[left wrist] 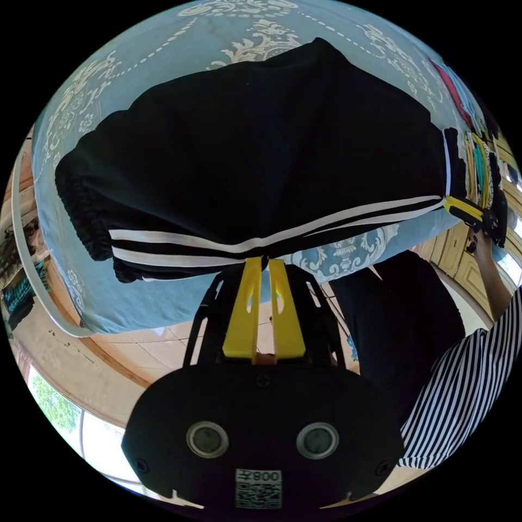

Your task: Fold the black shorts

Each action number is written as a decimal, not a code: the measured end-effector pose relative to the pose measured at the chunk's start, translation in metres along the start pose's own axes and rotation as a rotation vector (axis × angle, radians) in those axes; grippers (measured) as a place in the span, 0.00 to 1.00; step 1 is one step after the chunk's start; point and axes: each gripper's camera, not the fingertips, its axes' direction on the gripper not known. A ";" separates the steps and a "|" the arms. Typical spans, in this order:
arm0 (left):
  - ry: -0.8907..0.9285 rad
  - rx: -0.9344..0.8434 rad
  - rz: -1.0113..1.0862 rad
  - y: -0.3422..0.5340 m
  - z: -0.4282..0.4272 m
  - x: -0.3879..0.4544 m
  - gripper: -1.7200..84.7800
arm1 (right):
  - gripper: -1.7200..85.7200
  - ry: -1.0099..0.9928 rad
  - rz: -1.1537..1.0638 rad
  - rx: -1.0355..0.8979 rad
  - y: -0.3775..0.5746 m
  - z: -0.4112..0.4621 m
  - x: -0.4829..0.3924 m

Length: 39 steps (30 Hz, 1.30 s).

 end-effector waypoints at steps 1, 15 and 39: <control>0.001 0.006 -0.005 -0.001 0.003 0.000 0.04 | 0.04 -0.010 0.002 0.003 0.002 0.004 0.004; 0.375 0.382 0.221 -0.034 0.009 0.061 0.05 | 0.04 -0.030 -0.031 0.046 0.024 0.039 0.034; 0.710 0.545 0.511 -0.199 0.123 0.196 0.05 | 0.04 0.029 -0.155 0.160 0.074 0.065 0.068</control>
